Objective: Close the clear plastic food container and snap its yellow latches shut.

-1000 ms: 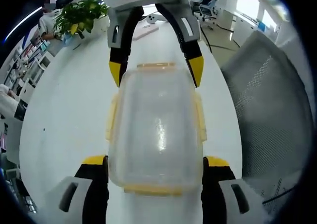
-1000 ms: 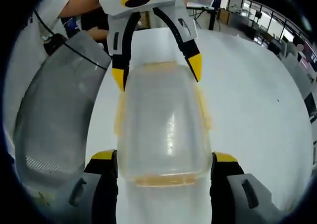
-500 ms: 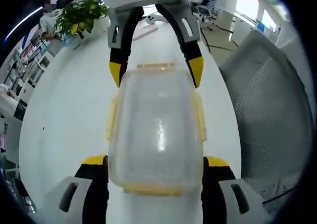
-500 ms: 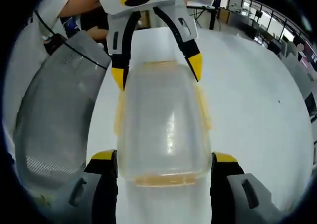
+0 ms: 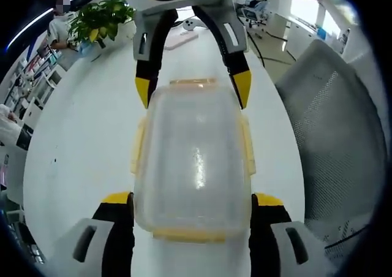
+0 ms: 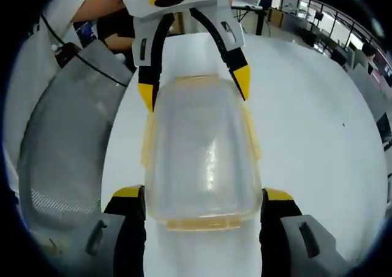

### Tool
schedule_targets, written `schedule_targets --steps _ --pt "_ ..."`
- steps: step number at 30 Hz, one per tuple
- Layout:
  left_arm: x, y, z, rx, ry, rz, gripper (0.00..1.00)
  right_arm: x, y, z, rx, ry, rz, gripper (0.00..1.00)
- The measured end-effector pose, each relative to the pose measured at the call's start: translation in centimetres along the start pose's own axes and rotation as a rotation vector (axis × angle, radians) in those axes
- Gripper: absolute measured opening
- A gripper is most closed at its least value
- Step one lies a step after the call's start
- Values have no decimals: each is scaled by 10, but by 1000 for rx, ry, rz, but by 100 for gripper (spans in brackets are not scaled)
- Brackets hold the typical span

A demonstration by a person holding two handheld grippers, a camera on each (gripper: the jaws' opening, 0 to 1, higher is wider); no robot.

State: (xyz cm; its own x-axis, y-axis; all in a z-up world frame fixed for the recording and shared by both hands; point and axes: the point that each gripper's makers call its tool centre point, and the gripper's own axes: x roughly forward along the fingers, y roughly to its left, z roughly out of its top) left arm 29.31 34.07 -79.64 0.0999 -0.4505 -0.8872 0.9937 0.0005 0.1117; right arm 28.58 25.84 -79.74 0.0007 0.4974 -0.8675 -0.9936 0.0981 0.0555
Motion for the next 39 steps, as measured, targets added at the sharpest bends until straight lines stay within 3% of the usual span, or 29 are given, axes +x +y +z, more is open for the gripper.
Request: schedule_targets --steps 21,39 --pt "5 58 -2 -9 -30 2 75 -1 -59 6 2 1 2 74" --pt "9 95 -3 9 -31 -8 75 1 -91 10 32 -25 23 75"
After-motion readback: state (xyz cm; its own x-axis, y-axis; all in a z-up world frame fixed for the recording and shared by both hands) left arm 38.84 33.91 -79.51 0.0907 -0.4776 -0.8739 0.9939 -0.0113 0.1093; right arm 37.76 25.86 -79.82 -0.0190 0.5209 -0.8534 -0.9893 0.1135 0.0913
